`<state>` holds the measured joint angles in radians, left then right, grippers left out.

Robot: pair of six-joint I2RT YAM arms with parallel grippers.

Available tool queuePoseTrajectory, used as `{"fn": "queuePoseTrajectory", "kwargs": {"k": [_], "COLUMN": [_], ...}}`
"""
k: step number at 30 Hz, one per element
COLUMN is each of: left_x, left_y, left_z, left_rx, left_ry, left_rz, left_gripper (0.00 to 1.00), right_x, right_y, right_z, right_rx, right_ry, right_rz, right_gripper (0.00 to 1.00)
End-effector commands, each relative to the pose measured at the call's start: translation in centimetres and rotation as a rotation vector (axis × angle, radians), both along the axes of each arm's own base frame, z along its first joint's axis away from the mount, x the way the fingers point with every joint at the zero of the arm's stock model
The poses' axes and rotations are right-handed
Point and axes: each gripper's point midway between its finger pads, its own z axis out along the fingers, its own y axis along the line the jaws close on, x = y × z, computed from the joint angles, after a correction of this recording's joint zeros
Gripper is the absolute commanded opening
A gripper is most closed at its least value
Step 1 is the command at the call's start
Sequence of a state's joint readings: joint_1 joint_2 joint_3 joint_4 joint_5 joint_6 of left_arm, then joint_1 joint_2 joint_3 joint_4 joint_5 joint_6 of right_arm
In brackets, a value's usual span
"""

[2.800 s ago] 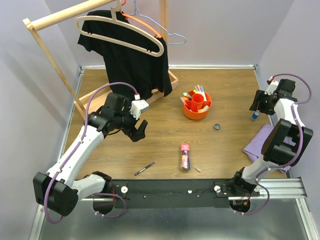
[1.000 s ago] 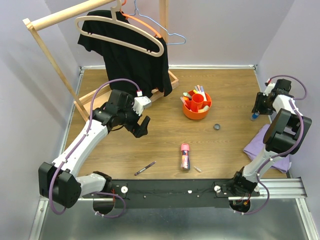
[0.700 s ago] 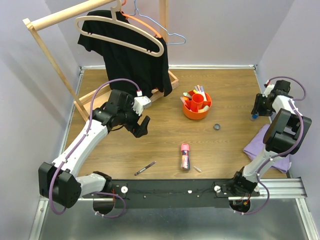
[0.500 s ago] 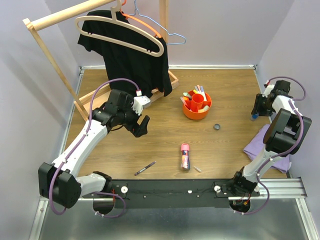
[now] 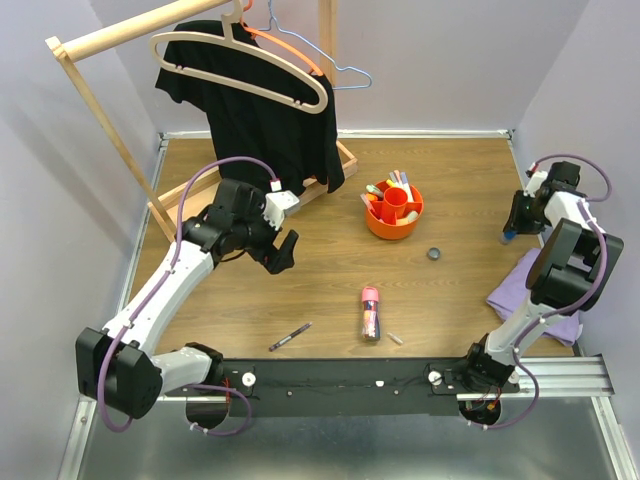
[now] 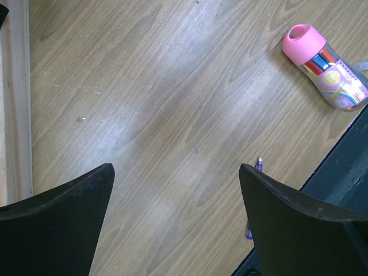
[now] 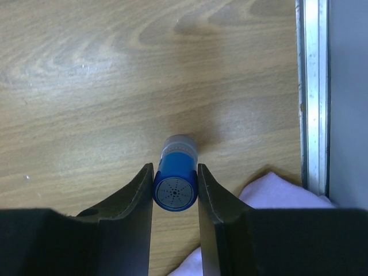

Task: Sort the stationery into containers
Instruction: Pick up the stationery from the corner of the board, then close the pen cap at the center of the board.

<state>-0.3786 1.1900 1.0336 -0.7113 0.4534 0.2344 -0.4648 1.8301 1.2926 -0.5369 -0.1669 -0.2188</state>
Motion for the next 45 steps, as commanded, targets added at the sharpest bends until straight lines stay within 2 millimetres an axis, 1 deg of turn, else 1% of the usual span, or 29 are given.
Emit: {"fn": "queuePoseTrajectory", "kwargs": {"k": [1, 3, 4, 6, 7, 8, 9, 10, 11, 12, 13, 15, 16, 17, 18, 19, 22, 25, 27, 30, 32, 33, 36, 40, 45], "left_x": [0.0, 0.0, 0.0, 0.0, 0.0, 0.0, 0.1, 0.1, 0.2, 0.2, 0.2, 0.3, 0.3, 0.3, 0.3, 0.3, 0.3, 0.4, 0.4, 0.5, 0.6, 0.6, 0.6, 0.7, 0.9], "left_y": [0.1, 0.1, 0.1, 0.1, 0.1, 0.1, 0.1, 0.1, 0.1, 0.1, 0.2, 0.3, 0.4, 0.5, 0.6, 0.7, 1.1, 1.4, 1.5, 1.8, 1.9, 1.9, 1.8, 1.7, 1.6], "left_z": [0.6, 0.6, 0.6, 0.7, 0.7, 0.8, 0.9, 0.9, 1.0, 1.2, 1.2, 1.4, 1.5, 1.6, 1.6, 1.8, 1.8, 1.9, 2.0, 2.1, 2.2, 2.2, 2.2, 2.1, 2.2], "left_rx": [-0.022, -0.025, -0.028, -0.030, -0.031, -0.032, -0.033, -0.035, -0.036, -0.037, -0.040, -0.039, -0.040, -0.042, -0.041, -0.044, -0.049, -0.058, -0.063, -0.066, -0.069, -0.068, -0.074, -0.079, -0.082], "left_ry": [-0.025, -0.027, -0.029, -0.030, -0.033, -0.036, -0.039, -0.039, -0.041, -0.047, -0.047, -0.050, -0.055, -0.056, -0.055, -0.058, -0.058, -0.060, -0.060, -0.061, -0.062, -0.063, -0.058, -0.050, -0.053], "left_rz": [0.011, 0.011, 0.012, 0.011, 0.009, 0.009, 0.011, 0.012, 0.014, 0.015, 0.016, 0.022, 0.024, 0.026, 0.033, 0.036, 0.050, 0.066, 0.071, 0.083, 0.087, 0.086, 0.087, 0.086, 0.085], "left_gripper": [0.99, 0.99, 0.99, 0.99, 0.99, 0.99, 0.99, 0.99, 0.99, 0.99, 0.99, 0.99, 0.99, 0.99, 0.99, 0.99, 0.99, 0.99, 0.99, 0.99, 0.99, 0.99, 0.99, 0.99, 0.99], "right_x": [-0.7, -0.8, -0.6, -0.6, -0.2, -0.1, 0.1, 0.4, 0.5, 0.6, 0.7, 1.0, 0.9, 0.8, 0.8, 0.8, 0.5, 0.1, -0.3, -0.9, -1.2, -1.6, -2.2, -3.6, -4.3], "right_y": [1.0, 2.6, 4.1, 6.5, 8.5, 10.1, 11.2, 13.4, 14.9, 16.1, 18.0, 19.8, 21.3, 21.4, 22.7, 23.6, 25.1, 25.3, 24.7, 24.2, 24.0, 23.8, 23.3, 22.9, 22.4], "right_z": [3.9, 5.0, 5.7, 6.9, 8.0, 8.6, 9.2, 9.6, 10.3, 10.5, 10.7, 10.7, 10.7, 10.5, 10.1, 10.2, 9.2, 8.0, 6.9, 5.9, 5.9, 5.4, 5.0, 3.9, 3.2], "right_rx": [-0.005, 0.017, 0.012, 0.033, 0.024, 0.047, 0.052, 0.053, 0.069, 0.072, 0.073, 0.061, 0.051, 0.044, 0.046, 0.043, 0.050, 0.023, 0.004, -0.017, -0.025, -0.026, -0.043, -0.050, -0.070], "right_ry": [-0.033, -0.027, -0.030, -0.037, -0.062, -0.081, -0.096, -0.108, -0.134, -0.143, -0.150, -0.163, -0.163, -0.152, -0.141, -0.143, -0.101, -0.053, -0.014, 0.017, 0.017, 0.030, 0.045, 0.085, 0.102], "right_rz": [0.052, 0.104, 0.166, 0.242, 0.313, 0.362, 0.404, 0.470, 0.517, 0.550, 0.600, 0.662, 0.724, 0.733, 0.775, 0.806, 0.851, 0.869, 0.860, 0.853, 0.846, 0.844, 0.833, 0.842, 0.838], "right_gripper": [0.08, 0.06, 0.04, 0.04, 0.03, 0.03, 0.03, 0.03, 0.03, 0.03, 0.03, 0.03, 0.03, 0.03, 0.03, 0.03, 0.03, 0.02, 0.01, 0.01, 0.01, 0.01, 0.01, 0.01, 0.01]}}
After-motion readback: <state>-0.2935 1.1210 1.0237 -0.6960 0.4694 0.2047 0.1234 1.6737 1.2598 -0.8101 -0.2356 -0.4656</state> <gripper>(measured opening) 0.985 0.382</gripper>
